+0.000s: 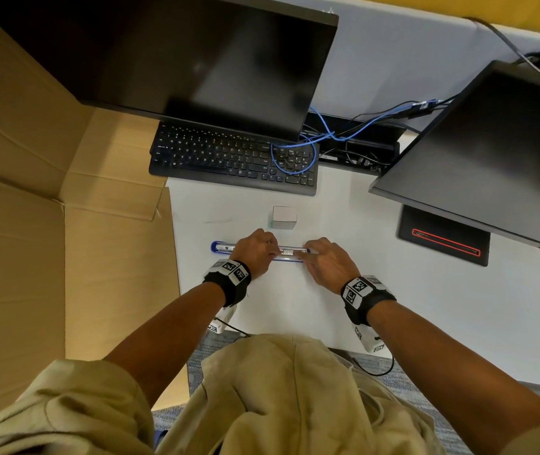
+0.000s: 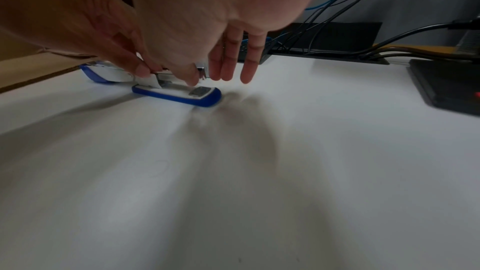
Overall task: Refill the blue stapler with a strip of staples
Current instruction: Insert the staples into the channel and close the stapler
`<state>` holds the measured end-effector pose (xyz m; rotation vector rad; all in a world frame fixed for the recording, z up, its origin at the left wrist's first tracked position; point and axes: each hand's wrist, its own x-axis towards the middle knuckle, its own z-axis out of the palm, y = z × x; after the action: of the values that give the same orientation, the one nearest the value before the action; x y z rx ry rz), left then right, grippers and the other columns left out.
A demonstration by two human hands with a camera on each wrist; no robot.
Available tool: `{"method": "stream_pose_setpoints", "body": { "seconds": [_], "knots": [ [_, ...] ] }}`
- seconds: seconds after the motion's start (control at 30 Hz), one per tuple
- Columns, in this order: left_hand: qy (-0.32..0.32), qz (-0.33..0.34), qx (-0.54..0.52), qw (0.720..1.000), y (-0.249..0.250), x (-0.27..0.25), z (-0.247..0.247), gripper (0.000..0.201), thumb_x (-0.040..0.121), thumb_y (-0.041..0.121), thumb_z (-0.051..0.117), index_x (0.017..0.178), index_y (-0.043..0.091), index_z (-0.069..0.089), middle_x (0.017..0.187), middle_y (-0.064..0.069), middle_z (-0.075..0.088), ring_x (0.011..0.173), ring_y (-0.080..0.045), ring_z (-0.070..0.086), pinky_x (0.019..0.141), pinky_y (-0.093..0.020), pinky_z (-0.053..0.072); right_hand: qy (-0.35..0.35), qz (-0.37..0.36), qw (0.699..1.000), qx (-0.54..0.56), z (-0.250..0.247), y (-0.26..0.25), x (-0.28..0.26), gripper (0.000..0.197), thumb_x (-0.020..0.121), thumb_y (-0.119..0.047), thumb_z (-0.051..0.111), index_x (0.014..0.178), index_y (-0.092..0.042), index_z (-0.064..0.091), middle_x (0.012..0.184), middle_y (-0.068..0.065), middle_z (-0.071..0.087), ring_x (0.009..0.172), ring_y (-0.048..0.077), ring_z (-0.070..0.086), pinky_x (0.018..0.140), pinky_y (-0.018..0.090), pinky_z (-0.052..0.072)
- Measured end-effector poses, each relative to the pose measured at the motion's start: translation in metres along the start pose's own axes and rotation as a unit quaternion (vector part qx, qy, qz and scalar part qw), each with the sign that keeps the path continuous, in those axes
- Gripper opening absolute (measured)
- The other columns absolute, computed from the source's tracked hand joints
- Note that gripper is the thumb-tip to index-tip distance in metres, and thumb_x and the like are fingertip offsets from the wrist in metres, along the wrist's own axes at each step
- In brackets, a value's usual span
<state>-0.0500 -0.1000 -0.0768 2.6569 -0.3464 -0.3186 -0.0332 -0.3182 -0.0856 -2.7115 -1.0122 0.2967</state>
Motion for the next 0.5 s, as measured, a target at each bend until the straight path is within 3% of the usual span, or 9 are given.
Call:
{"method": "stream_pose_setpoints", "body": {
  "seconds": [0.1,0.17,0.33,0.4,0.5],
  "knots": [
    [0.013,0.019,0.006,1.0,-0.005,-0.001,0.001,0.01,0.084,0.014,0.067,0.09,0.01,0.074,0.095,-0.006,0.071,0.087,-0.026,0.062,0.069,-0.035,0.051,0.004,0.0,1.0,0.001,-0.001,0.004,-0.003,0.031,0.077,-0.01,0.075,0.107,-0.016,0.073,0.102,0.01,0.071,0.083,0.032,0.064,0.062,0.036,0.057],
    [0.022,0.018,0.019,0.999,-0.013,-0.004,0.001,0.011,0.078,0.016,0.071,0.089,0.012,0.069,0.093,-0.005,0.069,0.086,-0.026,0.061,0.076,-0.037,0.05,0.004,-0.002,1.0,-0.003,-0.001,0.004,-0.003,0.03,0.076,-0.009,0.076,0.104,-0.015,0.074,0.101,0.007,0.072,0.082,0.03,0.065,0.062,0.034,0.056],
    [-0.051,-0.075,0.073,0.993,-0.035,-0.016,-0.009,0.047,0.07,0.025,0.076,0.112,0.017,0.055,0.115,-0.005,0.058,0.107,-0.028,0.052,0.1,-0.043,0.041,-0.001,0.005,1.0,-0.003,0.006,0.0,0.005,0.03,0.071,0.0,0.077,0.097,-0.013,0.073,0.095,0.003,0.071,0.081,0.027,0.063,0.059,0.031,0.054],
    [-0.075,-0.105,0.109,0.986,-0.039,-0.019,-0.013,0.041,0.077,0.023,0.07,0.114,0.017,0.055,0.114,-0.006,0.059,0.107,-0.028,0.053,0.099,-0.041,0.039,-0.009,0.008,1.0,-0.002,0.007,-0.001,0.008,0.027,0.069,0.003,0.077,0.091,-0.013,0.073,0.09,0.002,0.071,0.077,0.027,0.062,0.056,0.029,0.052],
    [-0.091,-0.105,0.14,0.98,-0.039,-0.021,-0.02,0.029,0.083,0.02,0.061,0.112,0.018,0.058,0.105,-0.005,0.063,0.097,-0.026,0.058,0.086,-0.035,0.043,-0.028,0.016,0.999,0.002,0.006,-0.003,0.012,0.024,0.069,0.006,0.077,0.085,-0.012,0.074,0.085,0.003,0.07,0.074,0.026,0.061,0.053,0.028,0.051]
  ]
}}
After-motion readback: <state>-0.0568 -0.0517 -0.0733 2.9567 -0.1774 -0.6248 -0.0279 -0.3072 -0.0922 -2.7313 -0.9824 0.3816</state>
